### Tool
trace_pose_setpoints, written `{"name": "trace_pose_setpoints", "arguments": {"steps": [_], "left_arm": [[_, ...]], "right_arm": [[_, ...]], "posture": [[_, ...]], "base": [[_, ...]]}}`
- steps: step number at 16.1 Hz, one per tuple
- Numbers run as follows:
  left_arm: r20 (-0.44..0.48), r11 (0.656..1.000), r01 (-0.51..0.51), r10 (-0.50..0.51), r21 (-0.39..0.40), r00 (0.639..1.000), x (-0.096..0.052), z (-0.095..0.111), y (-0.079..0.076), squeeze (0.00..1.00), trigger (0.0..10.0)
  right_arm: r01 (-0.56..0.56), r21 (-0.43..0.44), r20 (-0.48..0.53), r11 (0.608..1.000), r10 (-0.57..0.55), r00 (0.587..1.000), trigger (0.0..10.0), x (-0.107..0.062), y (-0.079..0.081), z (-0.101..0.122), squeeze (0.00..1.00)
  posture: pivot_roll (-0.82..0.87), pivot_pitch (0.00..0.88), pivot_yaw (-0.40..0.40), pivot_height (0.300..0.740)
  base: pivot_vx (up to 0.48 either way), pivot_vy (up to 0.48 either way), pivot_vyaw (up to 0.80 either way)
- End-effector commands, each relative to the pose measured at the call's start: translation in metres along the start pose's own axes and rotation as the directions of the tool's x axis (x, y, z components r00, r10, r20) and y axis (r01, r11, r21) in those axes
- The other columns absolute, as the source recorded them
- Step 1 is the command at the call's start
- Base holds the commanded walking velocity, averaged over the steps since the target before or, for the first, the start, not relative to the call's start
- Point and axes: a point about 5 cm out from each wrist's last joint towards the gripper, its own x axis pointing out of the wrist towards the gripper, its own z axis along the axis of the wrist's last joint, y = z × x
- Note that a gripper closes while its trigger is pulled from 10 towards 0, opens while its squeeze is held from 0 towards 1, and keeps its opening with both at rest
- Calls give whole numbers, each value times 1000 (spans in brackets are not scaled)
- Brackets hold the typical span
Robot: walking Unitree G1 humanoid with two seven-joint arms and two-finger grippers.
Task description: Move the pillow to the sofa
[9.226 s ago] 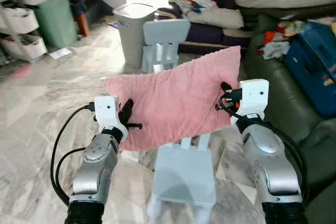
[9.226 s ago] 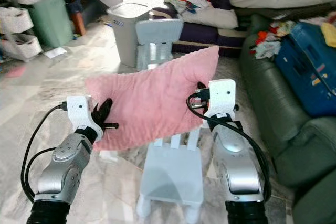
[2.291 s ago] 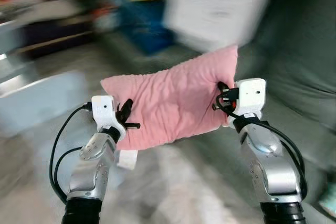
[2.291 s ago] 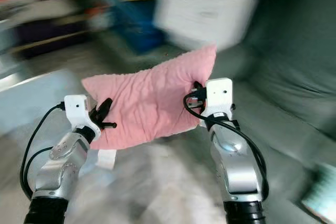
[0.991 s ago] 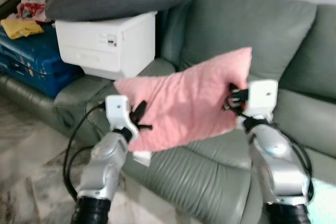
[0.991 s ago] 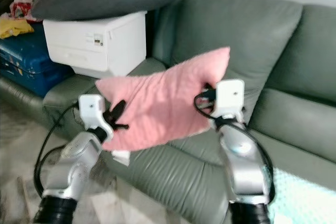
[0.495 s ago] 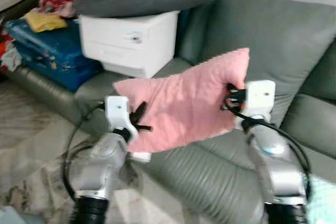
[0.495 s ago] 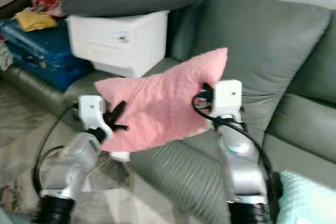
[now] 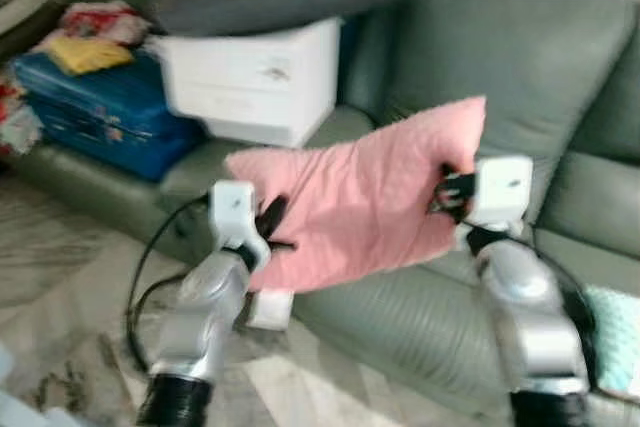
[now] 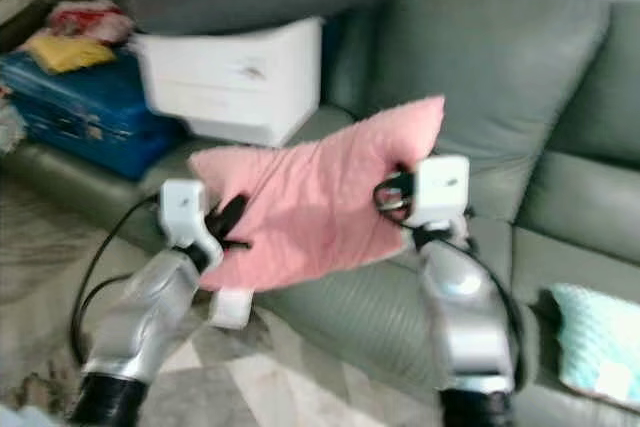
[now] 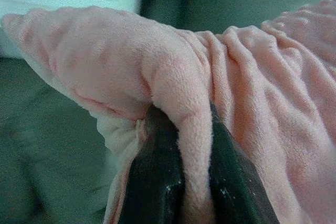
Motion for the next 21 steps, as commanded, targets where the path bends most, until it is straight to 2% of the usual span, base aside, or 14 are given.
{"name": "trace_pose_setpoints", "arguments": {"steps": [1, 5, 9, 16, 21], "left_arm": [[36, 999, 33, -33, 8, 999, 4, 8, -9, 0, 10000], [75, 1000, 25, -26, 16, 997, 6, 13, -8, 0, 10000], [75, 999, 46, -46, 2, 996, 6, 14, -9, 0, 10000], [56, 998, 57, -56, -6, 997, 5, 9, -11, 0, 10000], [49, 998, 63, -63, -9, 997, 5, 7, -12, 0, 10000]], "right_arm": [[8, -14, 39, 1000, -8, 999, 10000, 2, -3, 10, 0], [12, -16, 39, 1000, -12, 999, 10000, 2, -3, 10, 0], [15, -18, 39, 1000, -14, 999, 10000, 1, -4, 10, 0], [17, -19, 32, 1000, -16, 999, 10000, 1, -4, 10, 0], [14, -22, 34, 1000, -14, 999, 10000, 1, -4, 10, 0]], "posture": [[-135, 0, 29, 740], [-139, 0, 30, 740], [-141, 0, 31, 740], [-146, 0, 29, 740], [-146, 0, 30, 740]], "base": [[0, 0, -438], [0, 0, -498], [0, 0, -520], [0, 0, -800], [334, 0, -800]]}}
